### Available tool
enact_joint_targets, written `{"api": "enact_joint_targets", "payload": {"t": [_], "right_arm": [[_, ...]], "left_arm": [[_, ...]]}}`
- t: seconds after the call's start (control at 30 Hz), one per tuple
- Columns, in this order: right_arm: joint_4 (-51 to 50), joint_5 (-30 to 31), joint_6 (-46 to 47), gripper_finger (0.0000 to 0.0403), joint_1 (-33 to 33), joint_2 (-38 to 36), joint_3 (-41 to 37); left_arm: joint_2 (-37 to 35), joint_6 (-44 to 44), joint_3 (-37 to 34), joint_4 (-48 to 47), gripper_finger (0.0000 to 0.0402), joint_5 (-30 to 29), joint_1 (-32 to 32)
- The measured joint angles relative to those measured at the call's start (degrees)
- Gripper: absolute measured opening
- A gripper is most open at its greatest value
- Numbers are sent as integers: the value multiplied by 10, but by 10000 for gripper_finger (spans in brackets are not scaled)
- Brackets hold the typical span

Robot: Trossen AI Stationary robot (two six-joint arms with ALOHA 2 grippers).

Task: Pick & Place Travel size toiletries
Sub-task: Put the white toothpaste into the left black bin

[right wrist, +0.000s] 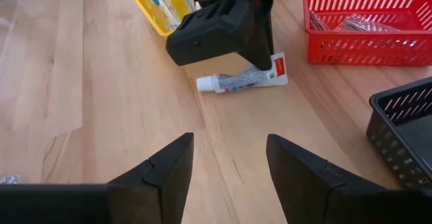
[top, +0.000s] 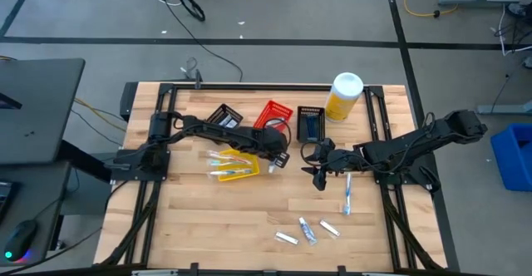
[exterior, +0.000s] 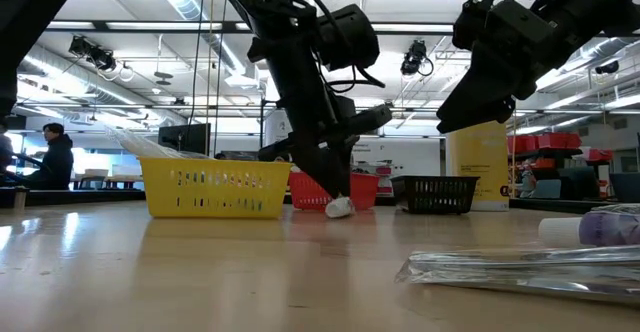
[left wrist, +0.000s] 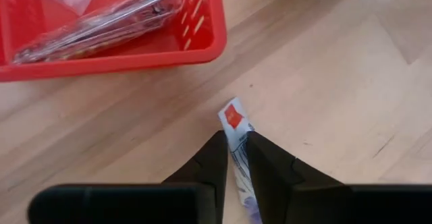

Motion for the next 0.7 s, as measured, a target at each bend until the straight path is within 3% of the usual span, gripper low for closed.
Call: {"api": "enact_joint_targets", "payload": {"t": [0.27, 0.7], "right_arm": [[0, 0, -2, 195, 0, 0, 0], [-22, 0, -2, 191, 0, 0, 0]], "left_arm": [[0, 62, 0, 27, 7, 12, 1], [-40, 158, -1, 9, 4, 47, -19]]}}
